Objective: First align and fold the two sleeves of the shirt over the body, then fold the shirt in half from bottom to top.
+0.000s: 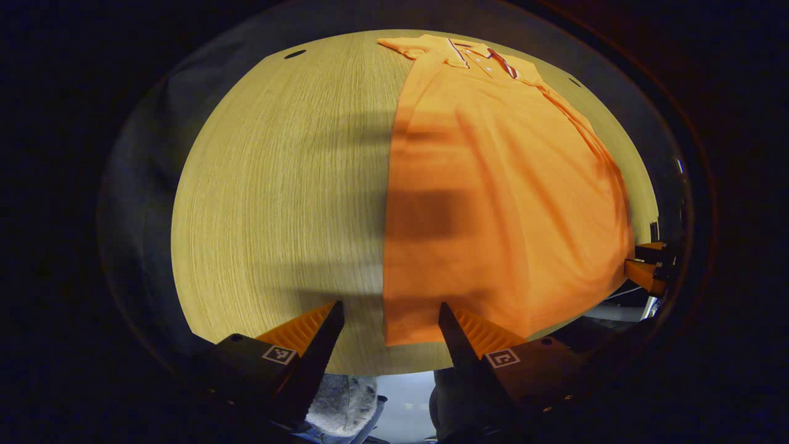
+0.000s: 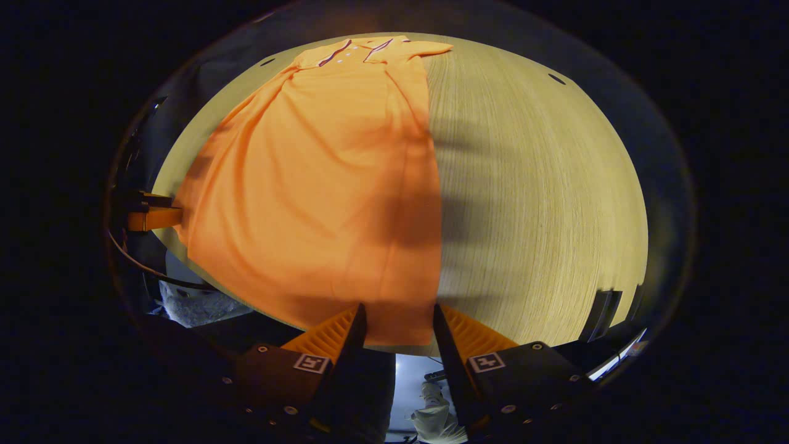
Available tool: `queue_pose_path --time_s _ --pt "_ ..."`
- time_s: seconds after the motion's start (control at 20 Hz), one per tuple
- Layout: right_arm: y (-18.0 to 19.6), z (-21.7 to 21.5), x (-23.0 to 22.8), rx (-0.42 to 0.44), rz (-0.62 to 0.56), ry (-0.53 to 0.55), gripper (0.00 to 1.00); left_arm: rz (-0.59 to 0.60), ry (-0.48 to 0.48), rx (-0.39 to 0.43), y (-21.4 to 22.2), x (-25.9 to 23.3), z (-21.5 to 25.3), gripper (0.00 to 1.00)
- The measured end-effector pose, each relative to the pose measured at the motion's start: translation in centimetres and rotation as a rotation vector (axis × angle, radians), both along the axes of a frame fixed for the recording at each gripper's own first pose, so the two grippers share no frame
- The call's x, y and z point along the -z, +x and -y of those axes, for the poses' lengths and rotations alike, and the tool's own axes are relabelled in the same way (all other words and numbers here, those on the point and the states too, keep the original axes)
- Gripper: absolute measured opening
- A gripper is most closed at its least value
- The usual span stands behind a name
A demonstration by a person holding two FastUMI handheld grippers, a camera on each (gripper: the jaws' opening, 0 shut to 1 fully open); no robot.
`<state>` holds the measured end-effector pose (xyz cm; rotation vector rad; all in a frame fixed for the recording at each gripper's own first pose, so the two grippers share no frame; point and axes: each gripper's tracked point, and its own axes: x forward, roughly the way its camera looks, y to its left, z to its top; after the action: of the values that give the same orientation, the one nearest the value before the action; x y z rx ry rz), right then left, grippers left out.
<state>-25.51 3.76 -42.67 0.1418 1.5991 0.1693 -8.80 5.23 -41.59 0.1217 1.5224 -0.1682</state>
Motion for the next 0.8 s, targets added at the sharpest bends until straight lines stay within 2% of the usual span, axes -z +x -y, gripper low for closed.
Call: queue_pose_path --time_s 0.05,0.1,0.2,0.25,0.3,0.35,0.4,0.45,0.55,0.6,0.8 --pt "0.3 -0.3 0.0 -0.003 0.008 0.005 0.54 -0.002 -0.006 0.026 -0.1 -0.1 0.5 0.81" --pt "0.6 -0.4 0.0 0.021 0.013 0.018 0.40 0.000 -0.011 0.045 0.0 -0.2 0.8 0.76" --pt "0.7 -0.5 0.0 0.084 -0.014 0.050 0.15 0.013 -0.026 0.015 0.5 0.0 1.5 0.35" --pt "0.6 -0.9 0.0 0.115 -0.033 0.079 0.12 0.002 -0.025 0.009 0.3 0.1 1.4 0.12" --pt "0.8 -1.0 0.0 0.138 -0.039 0.108 0.10 -0.008 -0.041 0.027 0.2 0.0 1.9 0.12" --pt "1.3 -1.0 0.2 0.204 -0.040 0.118 0.10 -0.022 -0.059 0.029 0.3 0.2 2.2 0.10" --pt "1.2 -1.4 0.0 0.236 -0.058 0.146 0.01 -0.009 -0.085 0.005 0.6 -0.8 2.3 0.10" --pt "0.9 -1.8 -0.2 0.240 -0.066 0.167 0.01 -0.004 -0.103 -0.010 0.6 -0.5 2.5 0.01" --pt "1.6 -1.2 -0.5 0.245 -0.036 0.155 0.00 -0.004 -0.127 -0.023 0.8 -0.7 2.8 0.01" --pt "2.8 -0.6 -0.7 0.287 0.001 0.134 0.01 0.004 -0.146 -0.018 1.2 -1.5 3.0 0.01" --pt "4.9 -0.6 -2.2 0.352 0.040 0.147 0.01 0.076 -0.212 -0.012 4.1 -4.5 3.3 0.01"
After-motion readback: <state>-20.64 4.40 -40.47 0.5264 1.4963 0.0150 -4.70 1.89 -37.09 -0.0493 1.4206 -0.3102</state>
